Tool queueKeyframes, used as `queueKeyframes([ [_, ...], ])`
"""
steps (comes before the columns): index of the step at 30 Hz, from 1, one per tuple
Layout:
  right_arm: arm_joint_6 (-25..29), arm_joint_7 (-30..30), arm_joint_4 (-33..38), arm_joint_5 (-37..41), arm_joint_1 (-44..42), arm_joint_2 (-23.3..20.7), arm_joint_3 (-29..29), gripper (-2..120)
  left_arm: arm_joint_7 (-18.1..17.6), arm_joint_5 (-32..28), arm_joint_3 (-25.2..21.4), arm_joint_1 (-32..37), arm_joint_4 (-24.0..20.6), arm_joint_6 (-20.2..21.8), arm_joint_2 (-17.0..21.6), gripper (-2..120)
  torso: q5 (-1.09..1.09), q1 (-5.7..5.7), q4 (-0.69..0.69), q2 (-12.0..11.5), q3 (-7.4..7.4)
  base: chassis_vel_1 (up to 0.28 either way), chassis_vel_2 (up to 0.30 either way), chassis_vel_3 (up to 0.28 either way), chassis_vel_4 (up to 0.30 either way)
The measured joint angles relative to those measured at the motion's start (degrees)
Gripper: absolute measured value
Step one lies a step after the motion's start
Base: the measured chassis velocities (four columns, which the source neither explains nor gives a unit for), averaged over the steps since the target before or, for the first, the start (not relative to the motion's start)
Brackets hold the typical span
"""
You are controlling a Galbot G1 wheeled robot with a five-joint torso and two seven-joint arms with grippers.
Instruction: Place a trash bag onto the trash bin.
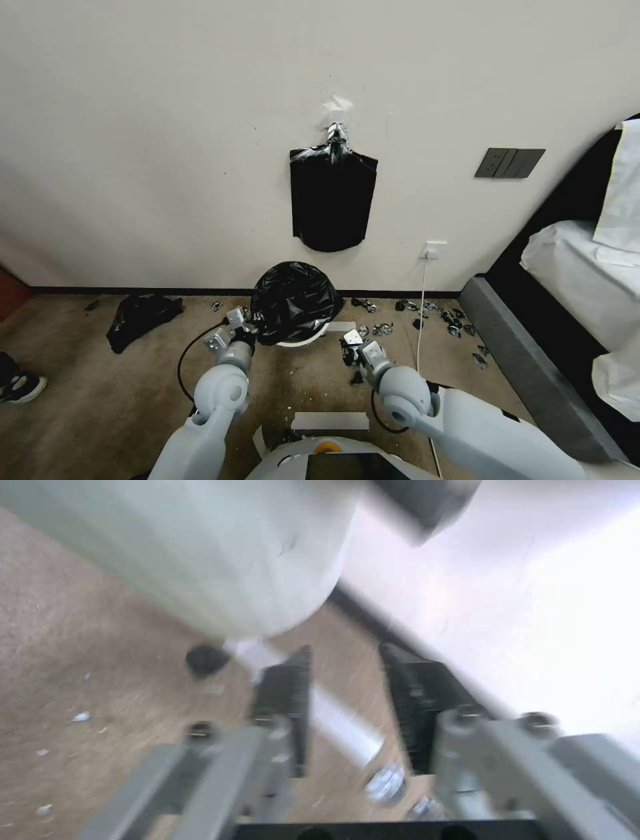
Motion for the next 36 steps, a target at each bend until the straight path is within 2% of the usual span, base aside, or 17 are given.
queueKeyframes([
  [1, 0.9, -1.0, 0.6, -1.0, -0.2, -0.9, 0.1, 44, 0.0, -0.2, -0.2, 0.0, 0.0, 0.0, 0.2, 1, 0.00, 0.00, 0.00, 0.0, 0.00, 0.000, 0.000, 0.000, 0.000],
  [2, 0.9, -1.0, 0.6, -1.0, -0.2, -0.9, 0.1, 44, 0.0, -0.2, -0.2, 0.0, 0.0, 0.0, 0.2, 1, 0.00, 0.00, 0.00, 0.0, 0.00, 0.000, 0.000, 0.000, 0.000],
  [6, 4.4, -5.0, 4.4, -3.3, -0.2, -3.7, 0.4, 62, 0.1, -0.9, -0.9, 0.1, -0.1, 0.0, 0.9, 1, 0.01, 0.00, -0.01, 0.0, 0.00, 0.000, 0.000, 0.000, 0.000],
  [8, 4.6, -5.6, 5.0, -3.4, 0.0, -3.8, 0.4, 65, 0.1, -1.0, -1.0, 0.1, -0.1, 0.0, 0.9, 1, 0.02, 0.00, 0.00, 0.0, 0.00, 0.000, 0.000, 0.000, 0.000],
  [9, 5.0, -7.7, 6.9, -3.5, 0.9, -3.8, 0.5, 73, 0.1, -1.0, -1.1, 0.2, -0.2, 0.0, 1.0, 1, 0.01, 0.00, 0.00, 0.0, 0.00, 0.000, 0.000, 0.000, 0.000],
  [10, 5.1, -8.7, 7.6, -3.7, 1.6, -3.7, 0.4, 76, 0.1, -1.0, -1.1, 0.3, -0.3, 0.0, 1.0, 1, 0.00, 0.00, 0.01, 0.0, 0.00, 0.000, 0.000, 0.000, 0.000],
  [12, 5.3, -9.6, 7.8, -4.1, 2.2, -3.5, 0.2, 78, 0.1, -1.0, -1.1, 0.3, -0.3, 0.0, 0.9, 1, 0.00, 0.00, 0.01, 0.0, 0.00, 0.000, 0.000, 0.000, 0.000],
  [13, 6.3, -12.1, 7.6, -5.5, 3.5, -3.2, -0.1, 86, 0.1, -1.0, -1.0, 0.6, -0.5, 0.0, 0.9, 1, 0.01, 0.00, 0.01, 0.0, 0.00, 0.000, 0.000, 0.000, 0.000],
  [17, 7.1, -15.1, 6.9, -6.6, 5.5, -2.9, -0.9, 99, 0.2, -0.9, -0.8, 0.9, -0.7, 0.0, 0.8, 1, 0.01, 0.00, 0.01, 0.0, 0.00, 0.000, 0.000, 0.000, 0.000],
  [28, 5.9, -15.7, 5.5, -6.7, 6.9, -2.0, -1.7, 100, 0.2, -0.6, 0.1, 1.2, -1.2, 0.0, 0.4, 1, 0.01, 0.00, 0.00, 0.0, 0.00, 0.000, 0.000, 0.000, 0.000],
  [36, 5.5, -16.2, 4.7, -7.3, 9.7, -1.9, -3.6, 93, 0.2, -0.3, 1.2, 0.7, -1.2, 0.1, 0.2, 1, 0.01, 0.00, 0.00, 0.0, 0.00, 0.000, 0.000, 0.000, 0.000],
])
